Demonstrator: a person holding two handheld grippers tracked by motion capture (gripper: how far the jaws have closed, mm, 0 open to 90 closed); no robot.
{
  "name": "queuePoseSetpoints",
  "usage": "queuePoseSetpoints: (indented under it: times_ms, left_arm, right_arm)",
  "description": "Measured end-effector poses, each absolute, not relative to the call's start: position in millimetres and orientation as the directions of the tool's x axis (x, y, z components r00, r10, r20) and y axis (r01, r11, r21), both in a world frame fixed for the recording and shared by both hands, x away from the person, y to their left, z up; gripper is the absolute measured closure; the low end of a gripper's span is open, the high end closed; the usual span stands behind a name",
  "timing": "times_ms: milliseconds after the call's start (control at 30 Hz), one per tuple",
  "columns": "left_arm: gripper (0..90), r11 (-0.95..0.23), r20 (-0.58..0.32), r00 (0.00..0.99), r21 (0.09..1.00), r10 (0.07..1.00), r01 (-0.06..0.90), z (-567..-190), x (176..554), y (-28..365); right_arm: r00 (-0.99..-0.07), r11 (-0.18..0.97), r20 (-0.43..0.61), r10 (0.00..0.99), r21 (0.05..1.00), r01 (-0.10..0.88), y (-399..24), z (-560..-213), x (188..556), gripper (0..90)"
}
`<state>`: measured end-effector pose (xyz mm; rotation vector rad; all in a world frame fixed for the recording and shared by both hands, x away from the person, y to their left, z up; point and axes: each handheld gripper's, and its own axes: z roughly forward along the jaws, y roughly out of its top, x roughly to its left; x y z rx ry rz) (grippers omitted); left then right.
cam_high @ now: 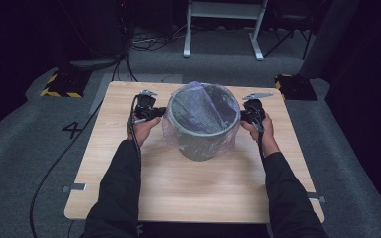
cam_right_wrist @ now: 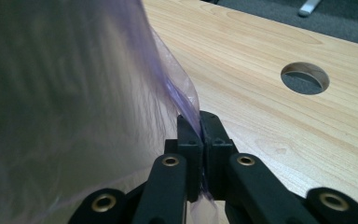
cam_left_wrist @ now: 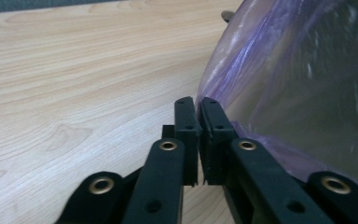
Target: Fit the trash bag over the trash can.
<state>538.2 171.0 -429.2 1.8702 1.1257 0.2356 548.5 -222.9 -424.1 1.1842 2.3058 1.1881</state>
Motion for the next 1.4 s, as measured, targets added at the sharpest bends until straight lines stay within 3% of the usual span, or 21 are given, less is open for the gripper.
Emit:
queuePoseSetpoints:
  times_ms: [200,433,567,767,933,1400]
  left_arm:
    - [52.2,-0.129,-0.248,0.602,0.849,0.759,0.512,-422,514,193]
    - [28.9,-0.128,-0.204,0.632,0.890,0.748,0.439,-410,488,218]
    - [22.0,-0.163,-0.159,0.669,0.905,0.726,0.392,-403,474,226]
    - [17.3,-0.234,-0.133,0.790,0.914,0.598,0.331,-397,453,218]
    - [16.3,-0.283,-0.109,0.832,0.910,0.544,0.304,-398,440,198]
    - [18.1,-0.369,-0.044,0.851,0.888,0.524,0.273,-400,439,166]
  right_arm:
    - [-0.621,0.303,0.089,0.779,0.814,0.496,-233,-420,537,76.1]
    - [-0.618,0.310,0.047,0.785,0.834,0.457,-249,-414,526,57.0]
    - [-0.641,0.350,0.011,0.767,0.830,0.434,-258,-411,518,47.4]
    - [-0.690,0.383,-0.010,0.724,0.837,0.390,-269,-405,509,36.4]
    - [-0.741,0.443,-0.049,0.670,0.827,0.346,-274,-403,497,27.3]
    - [-0.848,0.420,-0.035,0.529,0.879,0.226,-260,-388,454,18.0]
